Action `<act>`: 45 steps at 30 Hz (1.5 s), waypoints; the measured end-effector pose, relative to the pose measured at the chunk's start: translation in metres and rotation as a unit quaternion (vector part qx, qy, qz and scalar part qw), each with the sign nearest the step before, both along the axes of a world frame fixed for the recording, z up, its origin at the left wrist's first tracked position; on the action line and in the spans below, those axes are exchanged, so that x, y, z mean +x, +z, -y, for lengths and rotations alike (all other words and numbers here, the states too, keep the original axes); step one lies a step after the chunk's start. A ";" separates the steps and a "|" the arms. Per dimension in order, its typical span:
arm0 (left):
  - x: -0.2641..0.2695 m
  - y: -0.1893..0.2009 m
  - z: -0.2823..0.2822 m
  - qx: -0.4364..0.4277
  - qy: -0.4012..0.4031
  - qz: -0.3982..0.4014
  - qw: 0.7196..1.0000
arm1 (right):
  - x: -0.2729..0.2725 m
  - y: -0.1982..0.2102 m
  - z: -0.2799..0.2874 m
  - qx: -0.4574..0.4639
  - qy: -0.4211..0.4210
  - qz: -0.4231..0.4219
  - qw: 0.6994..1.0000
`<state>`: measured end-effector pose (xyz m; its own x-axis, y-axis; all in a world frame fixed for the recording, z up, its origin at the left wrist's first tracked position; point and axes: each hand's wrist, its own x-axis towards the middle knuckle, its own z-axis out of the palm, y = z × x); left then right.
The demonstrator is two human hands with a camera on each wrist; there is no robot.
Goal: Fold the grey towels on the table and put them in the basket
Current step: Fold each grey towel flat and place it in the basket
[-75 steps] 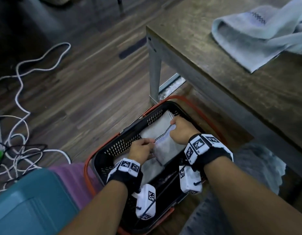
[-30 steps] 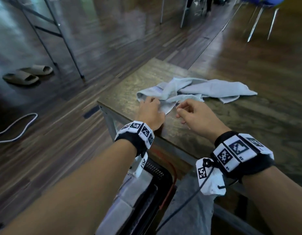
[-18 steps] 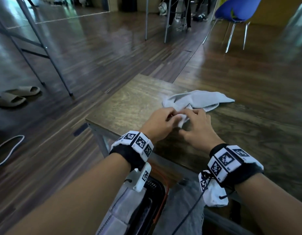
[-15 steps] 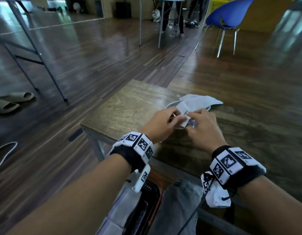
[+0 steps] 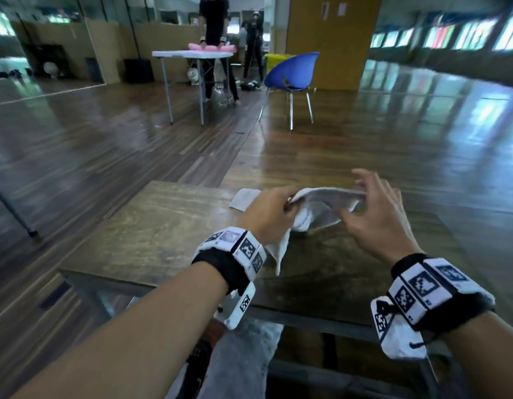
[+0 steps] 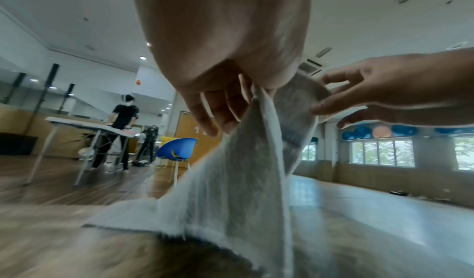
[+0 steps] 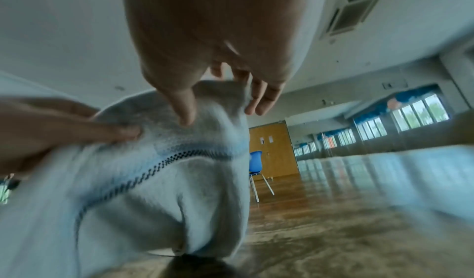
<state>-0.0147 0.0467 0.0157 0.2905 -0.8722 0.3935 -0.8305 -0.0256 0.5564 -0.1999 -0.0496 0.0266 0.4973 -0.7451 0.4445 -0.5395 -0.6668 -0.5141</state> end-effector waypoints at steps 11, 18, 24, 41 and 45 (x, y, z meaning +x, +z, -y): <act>-0.064 0.059 0.027 0.034 -0.041 0.095 0.994 | -0.069 0.014 0.014 0.017 -0.051 0.044 0.998; -0.043 0.069 0.012 0.000 0.077 0.083 0.994 | -0.090 0.033 0.019 -0.027 -0.114 0.085 0.989; -0.033 0.098 -0.013 -0.047 0.132 0.089 0.986 | -0.098 0.057 0.008 -0.004 -0.050 0.076 0.996; 0.000 0.100 -0.054 -0.026 0.107 0.002 0.994 | -0.089 0.062 0.007 0.103 -0.038 0.035 0.993; 0.008 0.081 -0.051 0.011 0.087 -0.025 0.996 | -0.084 0.042 0.007 0.116 -0.025 0.006 0.993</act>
<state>-0.0067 0.0979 0.0970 0.4571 -0.8152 0.3556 -0.7835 -0.1799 0.5948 -0.2837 -0.0571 0.0690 0.4528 -0.8518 0.2635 -0.5615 -0.5020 -0.6578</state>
